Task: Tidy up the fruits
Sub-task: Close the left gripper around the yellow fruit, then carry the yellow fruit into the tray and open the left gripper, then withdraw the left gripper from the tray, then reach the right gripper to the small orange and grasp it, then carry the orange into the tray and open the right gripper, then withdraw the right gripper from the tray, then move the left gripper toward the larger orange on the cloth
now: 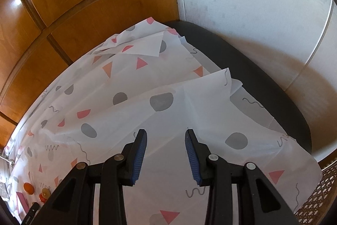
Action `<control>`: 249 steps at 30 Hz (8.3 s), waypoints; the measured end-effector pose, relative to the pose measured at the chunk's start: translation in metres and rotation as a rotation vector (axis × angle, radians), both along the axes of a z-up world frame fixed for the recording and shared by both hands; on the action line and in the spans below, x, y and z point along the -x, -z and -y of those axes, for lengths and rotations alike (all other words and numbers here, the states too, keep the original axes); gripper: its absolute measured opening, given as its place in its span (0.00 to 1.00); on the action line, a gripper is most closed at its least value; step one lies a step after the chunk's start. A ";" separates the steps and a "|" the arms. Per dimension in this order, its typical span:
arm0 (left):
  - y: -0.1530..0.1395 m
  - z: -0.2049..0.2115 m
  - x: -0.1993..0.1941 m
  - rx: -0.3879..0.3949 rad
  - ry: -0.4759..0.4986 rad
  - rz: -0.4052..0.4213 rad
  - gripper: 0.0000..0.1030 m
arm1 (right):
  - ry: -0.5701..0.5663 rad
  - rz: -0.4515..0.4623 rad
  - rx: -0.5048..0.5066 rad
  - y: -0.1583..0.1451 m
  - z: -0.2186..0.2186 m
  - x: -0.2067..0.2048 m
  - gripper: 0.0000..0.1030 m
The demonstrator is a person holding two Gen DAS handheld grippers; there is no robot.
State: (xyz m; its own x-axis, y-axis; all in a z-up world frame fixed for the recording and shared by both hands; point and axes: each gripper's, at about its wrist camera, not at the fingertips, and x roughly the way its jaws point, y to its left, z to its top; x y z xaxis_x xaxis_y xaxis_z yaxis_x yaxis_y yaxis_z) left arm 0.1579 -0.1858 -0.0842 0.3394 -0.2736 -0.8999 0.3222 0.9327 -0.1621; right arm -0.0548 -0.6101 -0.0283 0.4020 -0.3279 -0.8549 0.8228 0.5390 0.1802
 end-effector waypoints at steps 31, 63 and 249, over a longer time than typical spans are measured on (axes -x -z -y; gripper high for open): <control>-0.045 -0.203 -0.015 -0.023 -0.437 0.184 0.25 | -0.036 -0.056 -0.020 0.015 -0.010 -0.006 0.37; -0.055 -0.233 0.079 -0.022 -0.444 0.245 0.51 | -0.278 -0.088 0.018 0.017 -0.050 -0.038 0.37; -0.072 -0.125 0.120 -0.068 -0.084 0.330 0.72 | -0.329 -0.136 0.107 0.005 -0.077 -0.044 0.48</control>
State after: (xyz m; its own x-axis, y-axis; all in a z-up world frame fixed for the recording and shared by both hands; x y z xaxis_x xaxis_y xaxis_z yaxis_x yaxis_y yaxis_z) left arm 0.0381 -0.0604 -0.0119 0.6342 -0.1755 -0.7530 0.2683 0.9633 0.0014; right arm -0.0112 -0.5328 -0.0338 0.3861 -0.2902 -0.8756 0.6147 0.7887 0.0096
